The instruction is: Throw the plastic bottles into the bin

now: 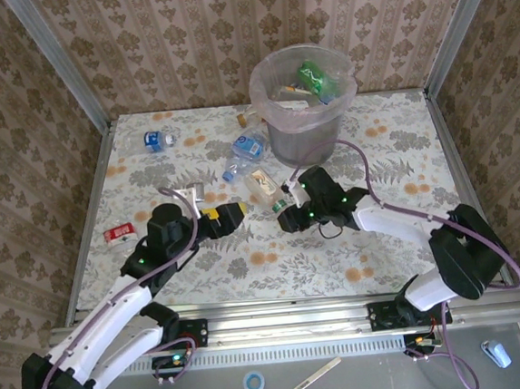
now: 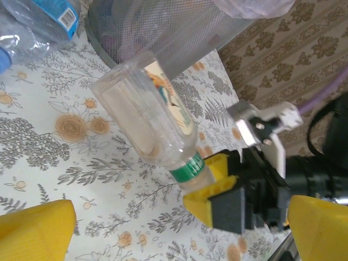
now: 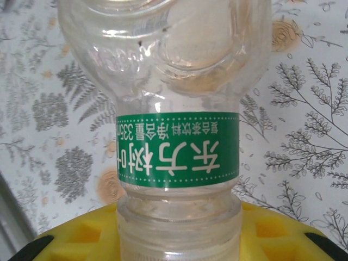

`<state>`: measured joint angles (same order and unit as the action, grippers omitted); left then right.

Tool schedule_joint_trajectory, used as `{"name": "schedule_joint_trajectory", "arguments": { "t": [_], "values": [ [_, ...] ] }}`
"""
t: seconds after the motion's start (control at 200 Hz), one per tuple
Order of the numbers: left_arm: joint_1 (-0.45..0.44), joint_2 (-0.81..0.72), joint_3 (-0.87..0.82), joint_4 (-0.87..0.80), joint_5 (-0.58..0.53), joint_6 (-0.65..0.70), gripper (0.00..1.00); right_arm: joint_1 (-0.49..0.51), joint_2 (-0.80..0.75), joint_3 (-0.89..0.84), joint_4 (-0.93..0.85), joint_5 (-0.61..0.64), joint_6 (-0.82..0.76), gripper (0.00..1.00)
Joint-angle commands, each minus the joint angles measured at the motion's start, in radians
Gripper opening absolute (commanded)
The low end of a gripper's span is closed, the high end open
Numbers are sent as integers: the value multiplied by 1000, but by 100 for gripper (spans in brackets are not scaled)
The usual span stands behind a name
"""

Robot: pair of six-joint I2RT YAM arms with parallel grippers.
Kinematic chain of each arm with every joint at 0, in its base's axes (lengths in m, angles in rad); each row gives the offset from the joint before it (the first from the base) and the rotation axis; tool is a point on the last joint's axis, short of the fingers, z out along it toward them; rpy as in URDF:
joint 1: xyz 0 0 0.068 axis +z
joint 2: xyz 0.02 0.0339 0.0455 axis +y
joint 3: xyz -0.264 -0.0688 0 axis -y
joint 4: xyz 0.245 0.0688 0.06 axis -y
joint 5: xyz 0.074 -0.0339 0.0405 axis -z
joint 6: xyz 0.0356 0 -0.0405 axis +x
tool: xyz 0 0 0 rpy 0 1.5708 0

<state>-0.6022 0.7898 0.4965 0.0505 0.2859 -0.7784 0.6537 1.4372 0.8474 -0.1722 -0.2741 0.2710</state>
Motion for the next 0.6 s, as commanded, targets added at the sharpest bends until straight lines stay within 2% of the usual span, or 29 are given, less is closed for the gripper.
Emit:
{"name": "schedule_joint_trajectory", "arguments": {
  "t": [0.0, 0.215, 0.485, 0.6],
  "values": [
    [-10, 45, -13, 195, -13, -102, 100, 24, -90, -20, 27, 18, 35, 26],
    [-18, 170, -12, 369, 19, -188, 100, 82, -173, -28, 18, 17, 49, 26],
    [-21, 279, 11, 495, 38, -223, 100, 149, -210, -43, 19, 24, 54, 26],
    [-22, 307, 19, 513, 48, -222, 92, 159, -222, -42, 16, 20, 49, 26]
  ]
}}
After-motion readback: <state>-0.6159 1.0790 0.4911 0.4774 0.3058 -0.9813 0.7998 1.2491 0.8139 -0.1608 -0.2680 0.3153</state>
